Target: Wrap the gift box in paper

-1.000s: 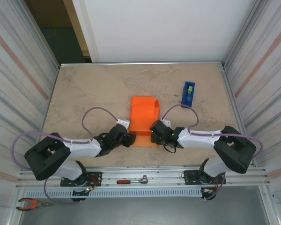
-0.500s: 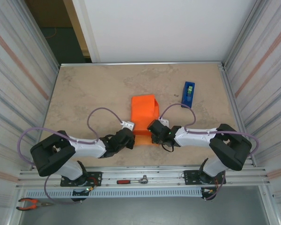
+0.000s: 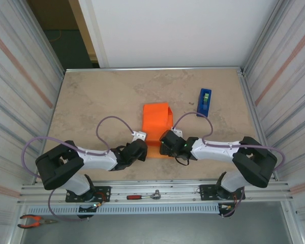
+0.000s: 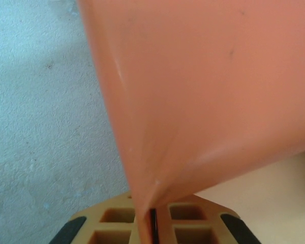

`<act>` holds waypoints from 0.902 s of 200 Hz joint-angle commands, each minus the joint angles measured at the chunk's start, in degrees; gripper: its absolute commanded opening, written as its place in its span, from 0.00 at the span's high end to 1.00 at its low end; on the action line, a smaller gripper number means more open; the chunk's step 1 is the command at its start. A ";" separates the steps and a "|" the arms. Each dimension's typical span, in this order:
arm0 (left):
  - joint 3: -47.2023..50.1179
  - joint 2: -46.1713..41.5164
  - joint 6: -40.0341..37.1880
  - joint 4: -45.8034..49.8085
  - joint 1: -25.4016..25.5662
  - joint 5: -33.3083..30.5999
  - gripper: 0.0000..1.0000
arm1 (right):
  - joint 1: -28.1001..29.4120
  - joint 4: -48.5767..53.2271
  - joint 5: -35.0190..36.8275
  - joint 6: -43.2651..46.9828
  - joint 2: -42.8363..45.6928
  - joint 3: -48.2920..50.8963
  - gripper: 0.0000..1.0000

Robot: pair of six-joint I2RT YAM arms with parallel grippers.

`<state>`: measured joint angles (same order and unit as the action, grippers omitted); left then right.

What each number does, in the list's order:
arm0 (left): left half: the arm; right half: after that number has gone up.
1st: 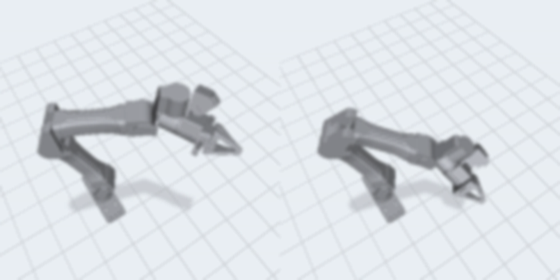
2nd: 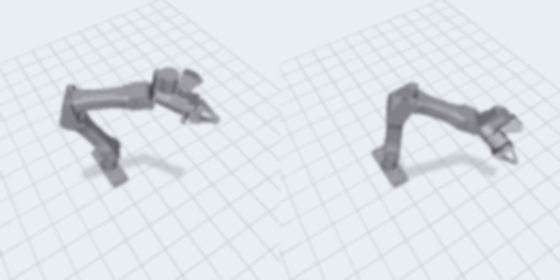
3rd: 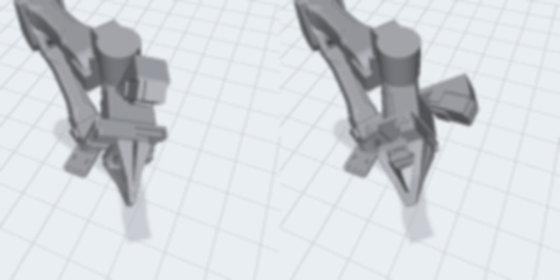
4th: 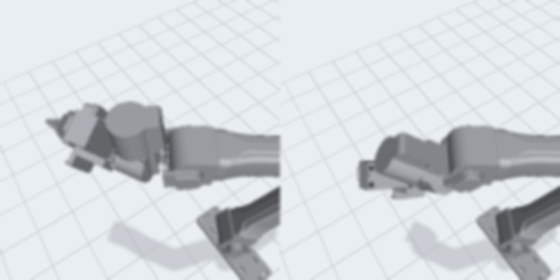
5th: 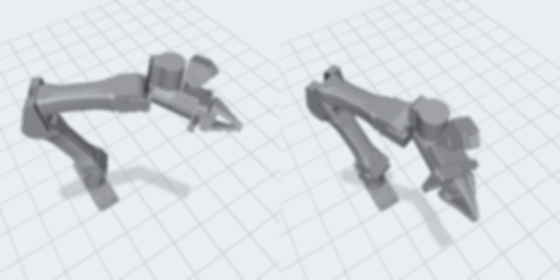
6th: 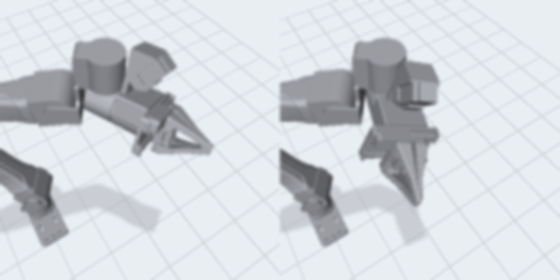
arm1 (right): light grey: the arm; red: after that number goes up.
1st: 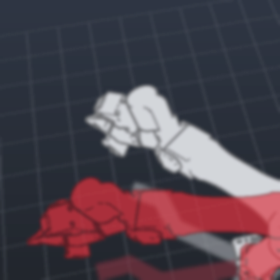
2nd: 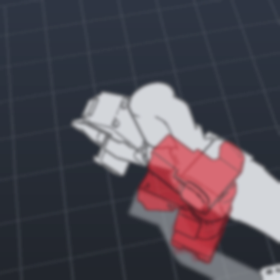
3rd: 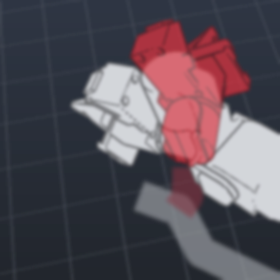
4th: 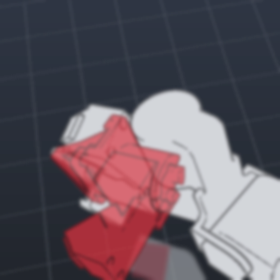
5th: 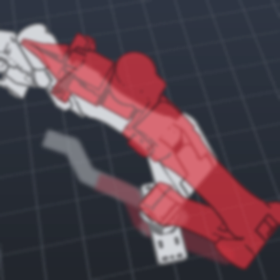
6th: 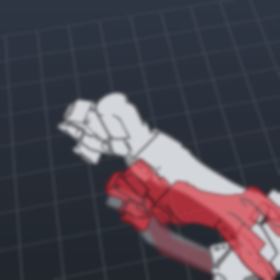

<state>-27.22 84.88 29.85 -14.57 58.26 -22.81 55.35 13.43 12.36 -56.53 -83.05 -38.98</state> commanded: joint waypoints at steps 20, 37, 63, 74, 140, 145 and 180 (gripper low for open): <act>-0.90 -0.25 0.54 1.54 0.63 -2.50 0.79 | -2.20 2.10 0.83 -0.16 1.68 -0.15 0.46; -0.82 -1.50 0.00 1.95 0.62 -2.46 0.69 | -3.01 1.92 0.73 -0.12 0.34 -0.74 0.58; -0.18 -5.58 -1.71 2.24 0.63 -2.38 0.43 | -3.32 1.69 0.52 0.11 -1.34 -1.43 0.70; 0.11 -7.47 -2.52 2.53 0.63 -2.14 0.31 | -3.37 1.51 0.47 0.12 -1.67 -1.45 0.73; 0.20 -6.14 -4.03 0.28 -0.31 -0.49 0.28 | -2.93 1.16 0.36 -0.24 -1.82 -1.43 0.57; 0.03 -5.51 -4.03 0.16 -0.33 -0.88 0.29 | -2.81 1.15 0.38 -0.40 -1.65 -1.36 0.55; -1.50 -0.97 -4.17 -1.19 -0.28 -3.63 0.35 | -2.18 0.98 0.64 -0.99 -1.28 -1.62 0.43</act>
<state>-27.22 81.60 26.74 -13.80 58.46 -23.46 52.64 13.72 12.16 -56.60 -84.42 -39.11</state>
